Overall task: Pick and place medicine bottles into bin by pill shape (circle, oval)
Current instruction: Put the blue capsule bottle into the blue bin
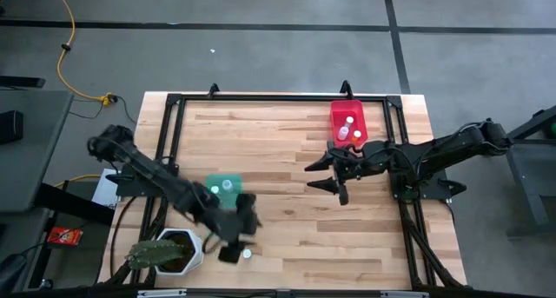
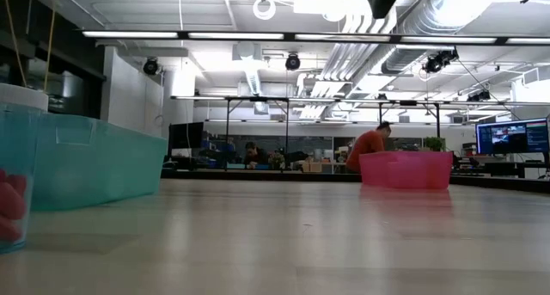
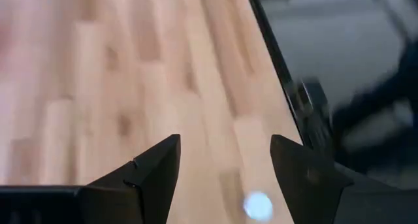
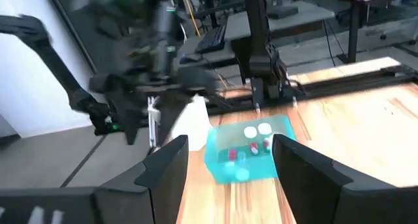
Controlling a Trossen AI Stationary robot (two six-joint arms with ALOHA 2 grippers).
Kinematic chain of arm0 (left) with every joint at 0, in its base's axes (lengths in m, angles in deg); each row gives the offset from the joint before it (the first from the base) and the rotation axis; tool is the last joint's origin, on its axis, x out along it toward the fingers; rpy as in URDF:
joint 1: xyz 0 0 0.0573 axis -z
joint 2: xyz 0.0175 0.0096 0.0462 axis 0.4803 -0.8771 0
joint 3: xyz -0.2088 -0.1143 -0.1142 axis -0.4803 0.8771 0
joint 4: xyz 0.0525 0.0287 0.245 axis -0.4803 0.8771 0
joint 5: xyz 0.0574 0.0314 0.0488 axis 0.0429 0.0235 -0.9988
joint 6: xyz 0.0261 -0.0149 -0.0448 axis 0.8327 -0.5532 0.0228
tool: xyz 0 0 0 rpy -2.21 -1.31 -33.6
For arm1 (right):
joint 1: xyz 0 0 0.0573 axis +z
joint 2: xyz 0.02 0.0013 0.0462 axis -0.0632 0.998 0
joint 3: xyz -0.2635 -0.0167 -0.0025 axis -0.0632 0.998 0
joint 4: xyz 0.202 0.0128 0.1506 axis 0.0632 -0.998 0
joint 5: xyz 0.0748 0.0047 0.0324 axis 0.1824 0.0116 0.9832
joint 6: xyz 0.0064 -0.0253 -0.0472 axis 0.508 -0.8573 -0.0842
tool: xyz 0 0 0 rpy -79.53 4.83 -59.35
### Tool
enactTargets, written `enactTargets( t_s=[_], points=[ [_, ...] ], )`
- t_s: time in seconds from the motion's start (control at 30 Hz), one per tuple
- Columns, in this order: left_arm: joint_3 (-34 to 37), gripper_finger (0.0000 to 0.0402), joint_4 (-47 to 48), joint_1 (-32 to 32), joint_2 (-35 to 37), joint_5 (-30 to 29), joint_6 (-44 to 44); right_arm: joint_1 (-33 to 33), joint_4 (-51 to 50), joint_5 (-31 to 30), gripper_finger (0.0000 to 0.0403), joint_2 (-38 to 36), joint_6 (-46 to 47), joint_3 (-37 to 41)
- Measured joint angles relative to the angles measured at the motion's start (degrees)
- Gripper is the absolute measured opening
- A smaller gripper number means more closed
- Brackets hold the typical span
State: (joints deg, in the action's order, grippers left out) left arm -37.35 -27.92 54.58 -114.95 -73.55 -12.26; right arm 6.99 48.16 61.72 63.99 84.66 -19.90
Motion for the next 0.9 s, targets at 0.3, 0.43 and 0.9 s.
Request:
enactTargets(
  t_s=[0.3, 0.43, 0.9],
  points=[
    [-8.5, 0.0225, 8.3, 6.7, -15.4, 0.3, 1.7, 0.0, -6.7, 0.0, 0.0216, 0.0, 0.0, 0.0],
    [-8.3, 0.0225, 9.7, 8.1, -18.9, 0.3, -2.1, 0.0, -7.8, 0.0, 0.0216, 0.0, 0.0, 0.0],
    [-8.2, 0.0225, 14.2, 9.0, -22.0, -2.2, -5.0, 0.0, -8.5, -0.9, 0.0216, 0.0, -1.1, 0.0]
  ],
)
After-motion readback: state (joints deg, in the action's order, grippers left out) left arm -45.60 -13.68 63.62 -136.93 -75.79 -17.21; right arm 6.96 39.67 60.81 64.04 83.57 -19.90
